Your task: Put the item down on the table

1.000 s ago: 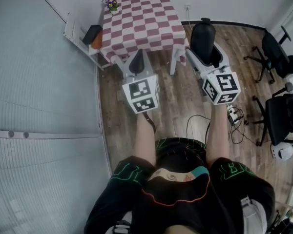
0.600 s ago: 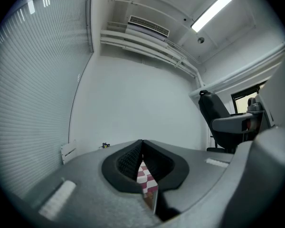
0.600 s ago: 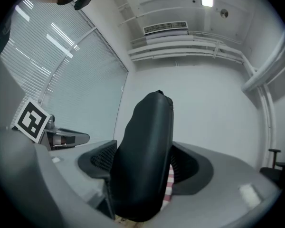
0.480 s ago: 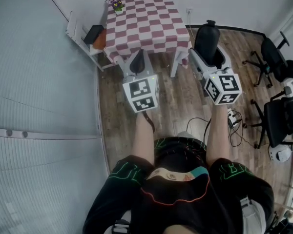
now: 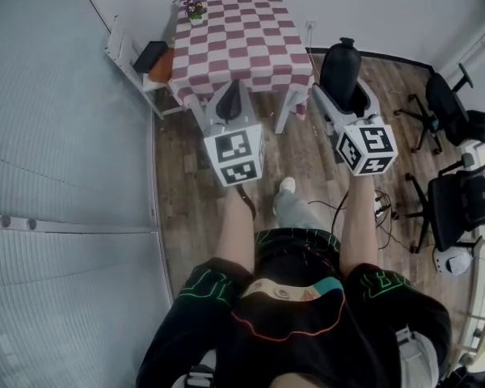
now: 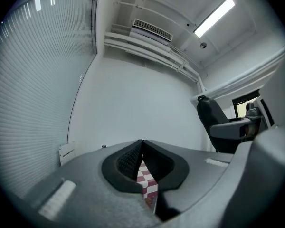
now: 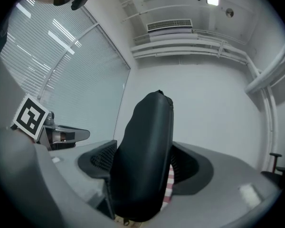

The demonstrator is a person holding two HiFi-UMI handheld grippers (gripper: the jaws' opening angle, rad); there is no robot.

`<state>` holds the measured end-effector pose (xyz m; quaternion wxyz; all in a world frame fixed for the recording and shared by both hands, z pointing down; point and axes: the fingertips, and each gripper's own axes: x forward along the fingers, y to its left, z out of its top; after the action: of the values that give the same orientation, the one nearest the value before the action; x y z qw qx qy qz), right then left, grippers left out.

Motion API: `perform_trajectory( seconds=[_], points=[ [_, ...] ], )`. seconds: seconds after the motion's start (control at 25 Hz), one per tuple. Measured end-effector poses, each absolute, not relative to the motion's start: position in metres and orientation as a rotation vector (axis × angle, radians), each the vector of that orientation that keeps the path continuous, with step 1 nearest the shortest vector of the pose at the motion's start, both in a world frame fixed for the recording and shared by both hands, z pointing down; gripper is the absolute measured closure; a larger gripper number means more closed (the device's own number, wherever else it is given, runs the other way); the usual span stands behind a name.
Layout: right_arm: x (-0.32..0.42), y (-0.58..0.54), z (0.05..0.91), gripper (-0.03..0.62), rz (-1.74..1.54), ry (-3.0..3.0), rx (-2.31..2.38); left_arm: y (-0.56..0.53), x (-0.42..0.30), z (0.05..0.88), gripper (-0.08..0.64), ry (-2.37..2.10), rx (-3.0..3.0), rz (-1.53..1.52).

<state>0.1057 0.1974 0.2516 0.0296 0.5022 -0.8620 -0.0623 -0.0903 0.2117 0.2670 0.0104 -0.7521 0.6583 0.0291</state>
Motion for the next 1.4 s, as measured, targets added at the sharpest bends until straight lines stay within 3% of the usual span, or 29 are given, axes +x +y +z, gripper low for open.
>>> perform_trajectory(
  seconds=[0.52,1.4],
  points=[
    [0.103,0.111,0.285,0.241,-0.065,-2.676,1.524,0.138,-0.096,0.299,0.551,2.111,-2.350,0.012],
    [0.139,-0.120,0.367,0.241,0.279,-2.691,1.509,-0.081,-0.077,0.361,0.551,2.207,-2.386,-0.312]
  ],
)
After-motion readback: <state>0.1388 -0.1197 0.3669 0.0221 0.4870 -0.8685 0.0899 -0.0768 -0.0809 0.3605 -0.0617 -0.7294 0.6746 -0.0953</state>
